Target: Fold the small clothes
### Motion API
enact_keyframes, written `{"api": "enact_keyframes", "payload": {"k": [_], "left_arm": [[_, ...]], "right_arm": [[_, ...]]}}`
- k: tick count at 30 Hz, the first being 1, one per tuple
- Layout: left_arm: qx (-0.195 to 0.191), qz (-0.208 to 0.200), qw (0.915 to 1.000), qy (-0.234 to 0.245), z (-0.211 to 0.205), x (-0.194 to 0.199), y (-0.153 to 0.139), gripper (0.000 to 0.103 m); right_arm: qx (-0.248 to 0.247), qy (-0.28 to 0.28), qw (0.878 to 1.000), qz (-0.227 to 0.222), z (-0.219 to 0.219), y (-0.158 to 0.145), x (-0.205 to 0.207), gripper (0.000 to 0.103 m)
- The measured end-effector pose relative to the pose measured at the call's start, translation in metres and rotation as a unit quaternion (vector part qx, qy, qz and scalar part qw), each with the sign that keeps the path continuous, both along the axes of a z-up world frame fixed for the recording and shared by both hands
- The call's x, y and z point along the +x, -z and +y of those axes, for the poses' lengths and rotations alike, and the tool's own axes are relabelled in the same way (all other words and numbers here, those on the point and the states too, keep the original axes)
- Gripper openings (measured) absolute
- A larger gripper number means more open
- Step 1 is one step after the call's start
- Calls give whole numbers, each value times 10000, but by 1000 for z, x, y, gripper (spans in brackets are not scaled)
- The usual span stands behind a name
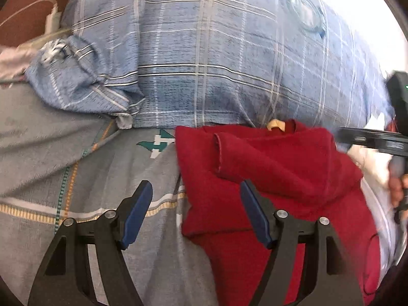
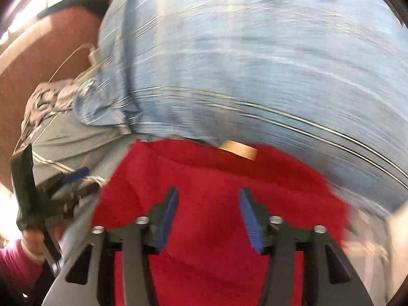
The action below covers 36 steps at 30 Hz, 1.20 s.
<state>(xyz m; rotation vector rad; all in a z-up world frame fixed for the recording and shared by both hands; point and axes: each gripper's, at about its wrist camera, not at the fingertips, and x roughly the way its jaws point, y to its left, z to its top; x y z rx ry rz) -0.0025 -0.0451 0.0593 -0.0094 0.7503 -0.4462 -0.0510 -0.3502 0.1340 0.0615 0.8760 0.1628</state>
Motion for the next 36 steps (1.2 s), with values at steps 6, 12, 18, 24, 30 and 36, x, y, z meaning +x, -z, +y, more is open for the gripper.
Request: {"api": "enact_keyframes", "payload": {"k": [6, 12, 18, 24, 30, 36], "left_arm": [[23, 237, 9997, 97, -23, 22, -4, 71], [329, 485, 9980, 227, -55, 50, 3, 71], [431, 916, 9946, 247, -71, 61, 15, 27], [237, 756, 9966, 229, -57, 40, -4, 11], [407, 912, 9950, 0, -41, 29, 16, 5], [307, 685, 9971, -98, -32, 16, 1, 14]], "right_arm": [[-141, 896, 9957, 163, -85, 9, -64, 66], [-790, 935, 9919, 351, -91, 44, -69, 66], [-1190, 767, 9894, 308, -78, 61, -49, 30], [-676, 1041, 9922, 79, -90, 46, -61, 7], [-684, 1156, 9892, 588, -95, 71, -81, 7], [-49, 1651, 9858, 298, -114, 33, -100, 43]]}}
